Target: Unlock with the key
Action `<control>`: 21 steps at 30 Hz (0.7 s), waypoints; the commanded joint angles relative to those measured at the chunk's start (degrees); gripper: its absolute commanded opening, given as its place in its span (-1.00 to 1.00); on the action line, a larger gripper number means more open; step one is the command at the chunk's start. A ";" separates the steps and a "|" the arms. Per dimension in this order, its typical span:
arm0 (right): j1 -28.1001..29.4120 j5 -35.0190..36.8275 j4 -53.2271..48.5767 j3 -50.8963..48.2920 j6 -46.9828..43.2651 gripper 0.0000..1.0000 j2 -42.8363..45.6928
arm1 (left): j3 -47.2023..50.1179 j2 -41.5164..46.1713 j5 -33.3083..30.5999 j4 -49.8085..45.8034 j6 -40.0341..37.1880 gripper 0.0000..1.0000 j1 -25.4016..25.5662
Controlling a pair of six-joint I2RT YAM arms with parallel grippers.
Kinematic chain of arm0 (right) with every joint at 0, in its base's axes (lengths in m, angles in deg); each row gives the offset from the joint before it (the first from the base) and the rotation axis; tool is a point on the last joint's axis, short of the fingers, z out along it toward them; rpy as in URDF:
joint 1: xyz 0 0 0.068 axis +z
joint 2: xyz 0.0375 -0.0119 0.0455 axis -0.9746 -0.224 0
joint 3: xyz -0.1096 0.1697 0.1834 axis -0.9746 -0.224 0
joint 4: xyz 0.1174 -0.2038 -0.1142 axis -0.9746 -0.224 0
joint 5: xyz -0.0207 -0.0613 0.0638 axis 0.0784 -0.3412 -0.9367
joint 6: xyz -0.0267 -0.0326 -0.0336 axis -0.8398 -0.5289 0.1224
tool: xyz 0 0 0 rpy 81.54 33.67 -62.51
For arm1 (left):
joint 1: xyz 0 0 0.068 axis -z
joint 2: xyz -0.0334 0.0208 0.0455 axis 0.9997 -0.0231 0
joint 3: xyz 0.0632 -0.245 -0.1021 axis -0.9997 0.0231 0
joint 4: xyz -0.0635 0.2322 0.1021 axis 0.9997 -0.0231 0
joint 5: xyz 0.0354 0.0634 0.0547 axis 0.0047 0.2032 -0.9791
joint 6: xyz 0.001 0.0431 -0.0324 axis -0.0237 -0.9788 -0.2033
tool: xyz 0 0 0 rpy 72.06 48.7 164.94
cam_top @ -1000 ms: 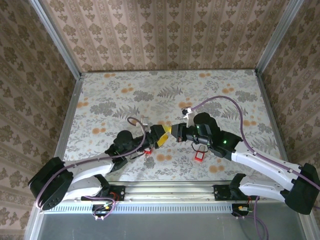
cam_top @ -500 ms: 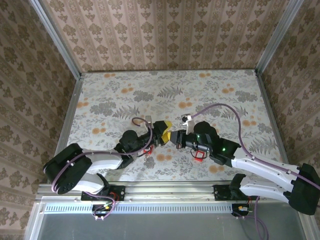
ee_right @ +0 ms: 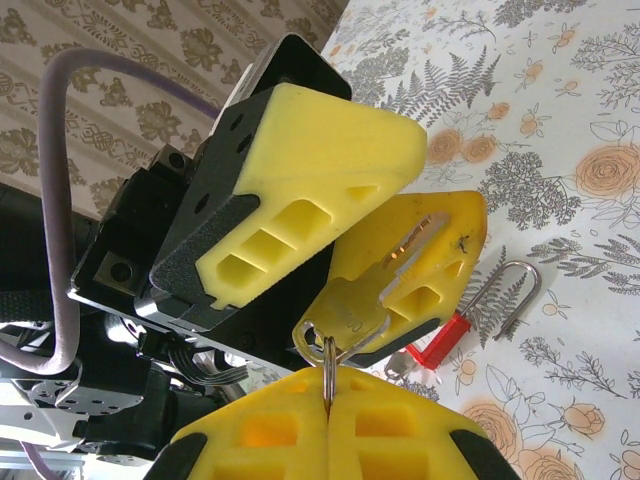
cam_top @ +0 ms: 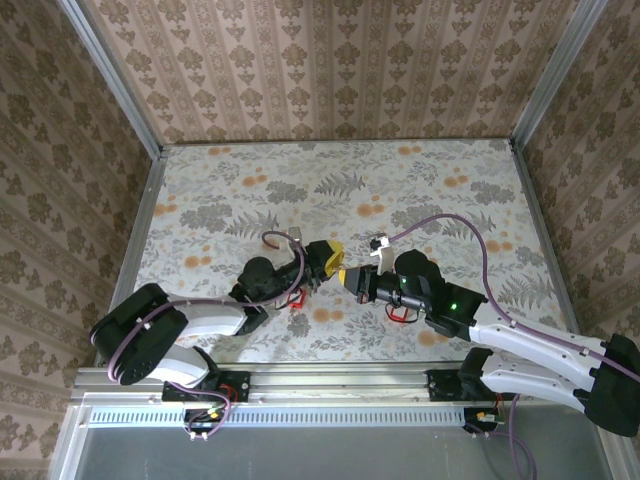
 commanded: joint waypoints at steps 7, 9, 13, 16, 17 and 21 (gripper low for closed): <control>0.21 -0.58 -2.10 0.34 -1.42 -1.00 1.61 | -1.81 -1.06 1.49 2.95 -2.12 -0.55 -0.44; 0.26 -0.87 -2.56 0.38 -1.74 -1.00 1.70 | -1.97 -1.28 1.91 2.96 -2.28 -0.61 -0.52; 0.13 -1.69 -3.58 1.04 -2.54 -1.00 1.53 | -2.38 -1.63 2.72 2.97 -2.74 -0.73 -0.63; 0.01 -2.26 -4.47 1.64 -3.42 -1.00 1.45 | -2.43 -1.82 3.16 2.91 -3.00 -0.88 -0.65; -0.22 -2.56 -4.86 1.84 -3.66 -1.00 1.41 | -2.43 -1.83 3.33 2.92 -3.11 -0.92 -0.61; -1.11 -3.58 -6.26 2.36 -4.45 -1.00 1.52 | -1.65 -1.42 3.41 2.84 -3.82 -1.00 -0.93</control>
